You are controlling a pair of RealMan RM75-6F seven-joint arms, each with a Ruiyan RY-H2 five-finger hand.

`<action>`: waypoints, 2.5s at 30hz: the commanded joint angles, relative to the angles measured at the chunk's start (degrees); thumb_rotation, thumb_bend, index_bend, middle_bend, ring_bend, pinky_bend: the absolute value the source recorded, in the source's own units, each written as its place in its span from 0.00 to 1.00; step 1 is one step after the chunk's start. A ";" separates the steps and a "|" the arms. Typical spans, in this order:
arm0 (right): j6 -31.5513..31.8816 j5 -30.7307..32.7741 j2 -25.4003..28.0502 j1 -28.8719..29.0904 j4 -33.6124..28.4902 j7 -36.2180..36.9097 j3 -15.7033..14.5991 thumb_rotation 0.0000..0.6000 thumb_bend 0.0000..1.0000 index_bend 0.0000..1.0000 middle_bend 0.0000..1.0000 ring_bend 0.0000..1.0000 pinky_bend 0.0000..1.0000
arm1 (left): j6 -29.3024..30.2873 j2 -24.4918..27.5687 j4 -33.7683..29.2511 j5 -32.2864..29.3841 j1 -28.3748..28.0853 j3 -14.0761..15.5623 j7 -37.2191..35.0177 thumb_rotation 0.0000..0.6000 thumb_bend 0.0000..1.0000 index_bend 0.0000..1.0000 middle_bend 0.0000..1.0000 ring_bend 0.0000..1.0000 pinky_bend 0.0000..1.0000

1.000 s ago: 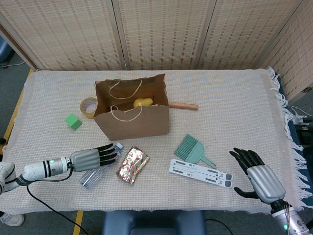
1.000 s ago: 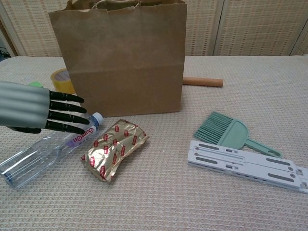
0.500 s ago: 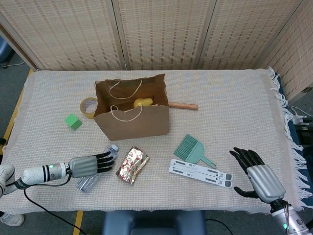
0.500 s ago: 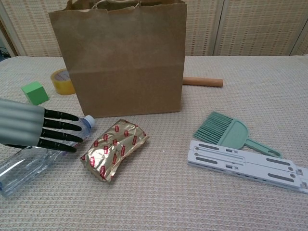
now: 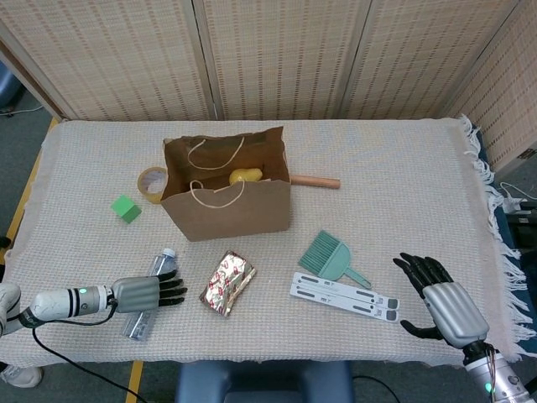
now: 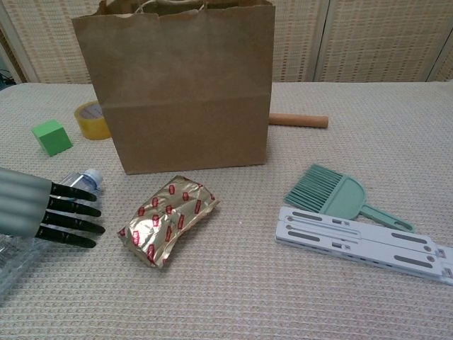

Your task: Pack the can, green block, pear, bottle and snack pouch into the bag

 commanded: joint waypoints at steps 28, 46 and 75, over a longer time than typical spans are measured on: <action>1.62 -3.69 1.14 -0.92 -0.58 1.55 -0.99 1.00 0.10 0.00 0.00 0.00 0.00 | 7.23 14.32 -15.54 -27.55 6.84 -19.43 6.24 1.00 0.72 0.61 0.65 0.63 0.75; 1.49 -4.23 0.97 -1.04 -0.82 0.92 -1.23 1.00 0.10 0.00 0.00 0.00 0.00 | 8.76 9.33 -54.70 -68.82 12.03 -52.69 -11.03 1.00 0.71 0.60 0.65 0.63 0.75; -0.33 -2.00 0.66 -0.08 -0.12 0.65 -0.80 1.00 0.10 0.00 0.00 0.00 0.00 | -6.07 -0.72 -57.52 -77.56 -0.63 -50.42 1.24 1.00 0.44 0.20 0.21 0.19 0.35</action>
